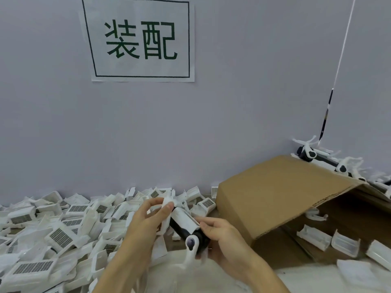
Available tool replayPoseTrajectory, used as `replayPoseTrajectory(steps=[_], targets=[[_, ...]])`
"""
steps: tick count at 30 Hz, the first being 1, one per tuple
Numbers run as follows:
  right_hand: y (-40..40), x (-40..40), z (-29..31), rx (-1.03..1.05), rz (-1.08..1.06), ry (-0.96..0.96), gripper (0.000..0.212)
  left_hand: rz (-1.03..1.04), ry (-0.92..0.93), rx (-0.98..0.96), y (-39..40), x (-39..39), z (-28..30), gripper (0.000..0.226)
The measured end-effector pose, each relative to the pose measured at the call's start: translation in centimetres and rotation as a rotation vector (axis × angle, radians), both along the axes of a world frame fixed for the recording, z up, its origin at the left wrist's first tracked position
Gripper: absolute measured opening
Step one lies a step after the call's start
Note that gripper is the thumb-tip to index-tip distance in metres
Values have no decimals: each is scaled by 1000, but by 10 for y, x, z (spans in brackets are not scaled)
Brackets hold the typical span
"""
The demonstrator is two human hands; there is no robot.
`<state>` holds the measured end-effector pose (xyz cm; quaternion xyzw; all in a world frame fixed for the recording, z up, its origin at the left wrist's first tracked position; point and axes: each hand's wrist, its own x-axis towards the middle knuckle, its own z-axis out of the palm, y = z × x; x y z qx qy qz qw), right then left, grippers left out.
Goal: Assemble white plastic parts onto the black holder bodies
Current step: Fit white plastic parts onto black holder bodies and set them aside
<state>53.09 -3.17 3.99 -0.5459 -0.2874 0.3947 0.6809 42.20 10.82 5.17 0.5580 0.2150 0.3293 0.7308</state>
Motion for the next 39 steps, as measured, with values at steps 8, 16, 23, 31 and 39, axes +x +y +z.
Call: replayPoseTrajectory(steps=[8, 16, 23, 31, 39], targets=[[10, -24, 1, -194, -164, -658, 29, 324, 58, 128, 1, 3, 1, 26], [29, -38, -28, -307, -291, -794, 16, 330, 198, 302, -4, 7, 1, 32], [20, -12, -3, 118, -509, 71, 12, 511, 13, 535, -21, 12, 9, 13], [-54, 64, 87, 514, -692, 329, 30, 183, 247, 506, -32, 21, -3, 15], [-103, 131, 137, 730, -882, 525, 44, 51, 324, 492, -31, 25, -3, 15]])
